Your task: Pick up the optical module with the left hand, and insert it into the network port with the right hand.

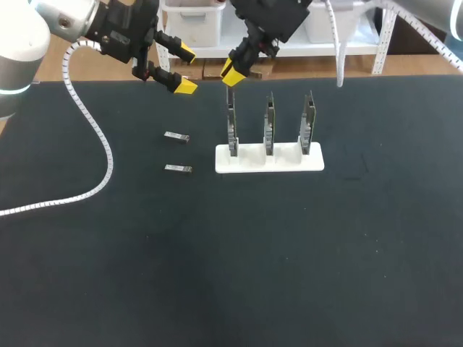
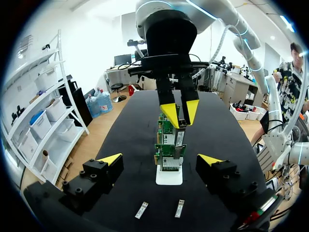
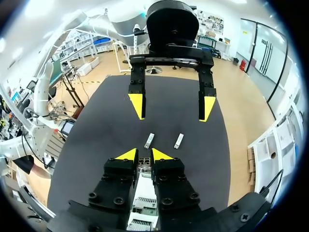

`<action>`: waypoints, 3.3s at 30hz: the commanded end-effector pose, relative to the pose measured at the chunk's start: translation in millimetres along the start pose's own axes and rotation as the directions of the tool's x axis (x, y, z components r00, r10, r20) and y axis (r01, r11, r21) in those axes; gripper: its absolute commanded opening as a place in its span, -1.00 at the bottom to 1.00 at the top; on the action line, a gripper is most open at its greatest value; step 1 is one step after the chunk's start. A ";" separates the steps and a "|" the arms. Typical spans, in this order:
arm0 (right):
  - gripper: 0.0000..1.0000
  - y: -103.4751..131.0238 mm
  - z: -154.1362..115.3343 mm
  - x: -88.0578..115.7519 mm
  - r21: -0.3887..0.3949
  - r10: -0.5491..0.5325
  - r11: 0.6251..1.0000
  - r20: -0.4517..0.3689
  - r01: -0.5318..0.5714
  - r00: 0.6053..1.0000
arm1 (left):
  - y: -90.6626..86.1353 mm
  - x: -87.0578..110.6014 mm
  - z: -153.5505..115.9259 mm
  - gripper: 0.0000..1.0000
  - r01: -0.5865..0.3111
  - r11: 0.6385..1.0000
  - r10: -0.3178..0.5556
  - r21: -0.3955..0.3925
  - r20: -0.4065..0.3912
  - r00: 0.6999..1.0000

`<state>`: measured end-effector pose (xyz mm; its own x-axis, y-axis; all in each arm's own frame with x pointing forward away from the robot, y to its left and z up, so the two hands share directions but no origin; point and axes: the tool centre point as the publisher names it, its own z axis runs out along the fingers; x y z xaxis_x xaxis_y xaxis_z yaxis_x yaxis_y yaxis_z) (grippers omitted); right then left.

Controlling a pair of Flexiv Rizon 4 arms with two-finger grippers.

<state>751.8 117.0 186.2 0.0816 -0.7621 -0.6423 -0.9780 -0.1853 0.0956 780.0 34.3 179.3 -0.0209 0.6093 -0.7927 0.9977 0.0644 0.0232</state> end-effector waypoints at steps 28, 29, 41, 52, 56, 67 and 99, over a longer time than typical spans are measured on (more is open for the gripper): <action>-1.00 11.7 1.1 6.1 0.042 0.033 0.999 0.001 -0.033 0.999 | 0.7 -1.4 -0.5 1.00 0.003 1.000 -0.003 0.003 -0.007 1.000; -1.00 12.1 1.3 6.1 0.042 0.034 0.999 0.002 -0.034 0.999 | 0.7 -1.4 -0.5 1.00 0.003 1.000 -0.003 0.003 -0.007 1.000; -1.00 11.7 3.3 7.6 0.034 0.038 0.999 0.001 -0.038 0.999 | 0.7 -1.4 -0.5 1.00 0.003 1.000 -0.003 0.003 -0.007 1.000; -1.00 5.3 5.8 4.5 0.028 0.023 0.999 -0.017 -0.022 1.000 | 0.7 -1.4 -0.5 1.00 0.003 1.000 -0.003 0.003 -0.007 1.000; -1.00 4.8 1.5 0.8 0.039 0.011 0.999 -0.023 -0.010 1.000 | 0.7 -1.4 -0.5 1.00 0.003 1.000 -0.003 0.003 -0.007 1.000; -1.00 7.2 6.7 6.1 0.034 0.031 0.999 -0.015 -0.030 0.999 | 0.7 -1.4 -0.5 1.00 0.003 1.000 -0.003 0.003 -0.007 1.000; -1.00 3.7 2.0 4.6 0.043 0.020 0.999 -0.003 -0.020 1.000 | 0.7 -1.4 -0.5 1.00 0.003 1.000 -0.003 0.003 -0.007 1.000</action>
<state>749.4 113.2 181.1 0.0613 -0.7663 -0.6396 -0.9864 -0.1446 0.0787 780.0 34.3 179.3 -0.0208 0.6093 -0.7927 0.9977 0.0644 0.0233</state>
